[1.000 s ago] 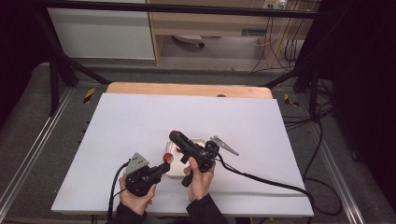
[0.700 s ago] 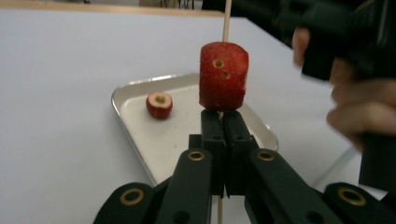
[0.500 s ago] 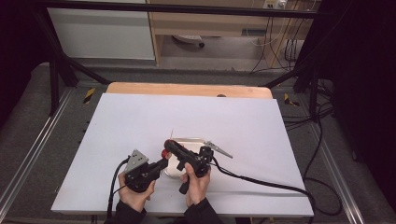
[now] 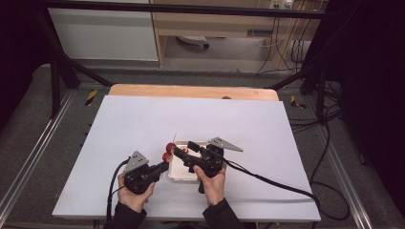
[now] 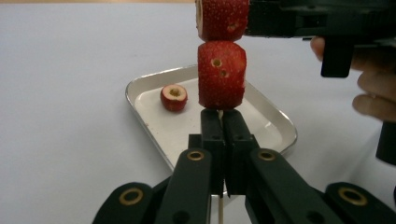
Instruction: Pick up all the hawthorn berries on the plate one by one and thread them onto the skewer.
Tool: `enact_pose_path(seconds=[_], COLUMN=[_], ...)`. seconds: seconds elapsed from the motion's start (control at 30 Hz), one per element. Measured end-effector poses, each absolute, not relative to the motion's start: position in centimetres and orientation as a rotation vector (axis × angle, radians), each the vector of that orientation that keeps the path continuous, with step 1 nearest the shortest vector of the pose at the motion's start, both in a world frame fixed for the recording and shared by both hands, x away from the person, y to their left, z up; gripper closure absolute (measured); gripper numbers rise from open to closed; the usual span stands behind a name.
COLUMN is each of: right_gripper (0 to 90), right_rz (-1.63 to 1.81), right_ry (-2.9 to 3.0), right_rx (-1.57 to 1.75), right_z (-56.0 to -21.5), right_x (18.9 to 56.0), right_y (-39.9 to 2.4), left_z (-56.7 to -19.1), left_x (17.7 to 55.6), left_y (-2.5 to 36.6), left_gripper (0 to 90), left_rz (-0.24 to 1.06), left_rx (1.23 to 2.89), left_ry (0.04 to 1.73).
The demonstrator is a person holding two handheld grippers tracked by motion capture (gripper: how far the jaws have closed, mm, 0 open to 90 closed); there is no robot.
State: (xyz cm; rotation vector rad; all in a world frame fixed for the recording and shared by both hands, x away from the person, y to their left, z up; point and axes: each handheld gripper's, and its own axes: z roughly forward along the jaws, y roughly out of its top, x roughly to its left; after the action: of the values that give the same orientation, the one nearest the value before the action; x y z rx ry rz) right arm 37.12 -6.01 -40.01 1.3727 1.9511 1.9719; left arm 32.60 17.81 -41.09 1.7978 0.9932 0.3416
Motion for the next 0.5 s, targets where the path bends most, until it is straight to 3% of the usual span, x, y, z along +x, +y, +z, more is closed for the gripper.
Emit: enact_pose_path(seconds=[0.2,0.5], right_gripper=[9.8,5.5], right_rz=[1.737,1.405], right_ry=[2.127,2.375], right_rx=[1.299,1.18], right_z=[-40.3,-41.3], right_x=[38.0,38.7], right_y=[-8.0,-10.3], left_z=[-41.4,-41.8], left_x=[32.8,33.2], left_y=[18.1,18.8], left_gripper=[88.4,88.3], left_rz=[0.348,0.348], left_rx=[1.838,1.897], left_ry=[0.969,0.966])
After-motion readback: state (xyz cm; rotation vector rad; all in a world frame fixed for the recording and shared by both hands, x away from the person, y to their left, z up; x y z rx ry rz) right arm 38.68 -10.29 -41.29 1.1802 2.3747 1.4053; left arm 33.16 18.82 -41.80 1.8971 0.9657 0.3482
